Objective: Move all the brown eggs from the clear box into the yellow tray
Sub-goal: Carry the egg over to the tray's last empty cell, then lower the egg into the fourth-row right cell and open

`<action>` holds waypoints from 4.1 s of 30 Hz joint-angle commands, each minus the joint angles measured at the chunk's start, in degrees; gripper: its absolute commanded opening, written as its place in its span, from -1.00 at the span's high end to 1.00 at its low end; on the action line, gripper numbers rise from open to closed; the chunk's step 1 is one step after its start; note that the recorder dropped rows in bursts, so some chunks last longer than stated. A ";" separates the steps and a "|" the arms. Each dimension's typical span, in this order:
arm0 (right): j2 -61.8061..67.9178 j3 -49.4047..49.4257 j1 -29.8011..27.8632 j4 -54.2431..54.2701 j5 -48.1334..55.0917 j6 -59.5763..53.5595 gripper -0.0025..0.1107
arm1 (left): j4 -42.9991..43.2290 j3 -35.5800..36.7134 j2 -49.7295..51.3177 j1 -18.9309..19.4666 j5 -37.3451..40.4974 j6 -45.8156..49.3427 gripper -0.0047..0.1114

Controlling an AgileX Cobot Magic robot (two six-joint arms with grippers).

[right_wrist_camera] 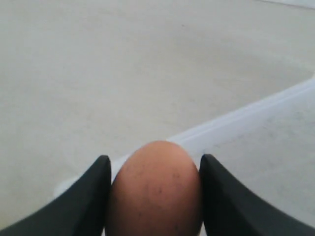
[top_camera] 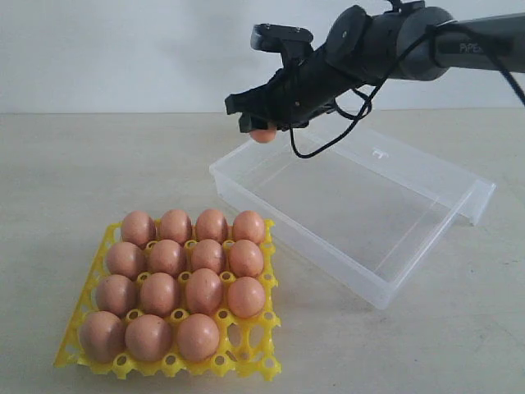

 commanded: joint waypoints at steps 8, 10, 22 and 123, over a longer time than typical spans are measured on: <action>-17.26 34.19 -0.03 -27.83 -35.16 34.63 0.96 | 0.08 0.21 -0.15 -0.25 -0.24 0.08 0.85; -21.45 41.41 -0.03 -26.44 -42.95 35.19 0.96 | 0.08 0.21 -0.15 -0.25 -0.24 0.08 0.85; -50.41 72.13 -0.49 -24.38 -56.39 22.05 0.96 | 0.08 0.21 -0.15 -0.25 -0.24 0.08 0.85; -23.22 62.52 7.43 -97.47 -77.02 63.73 0.43 | 0.08 0.21 -0.15 -0.25 -0.24 0.08 0.85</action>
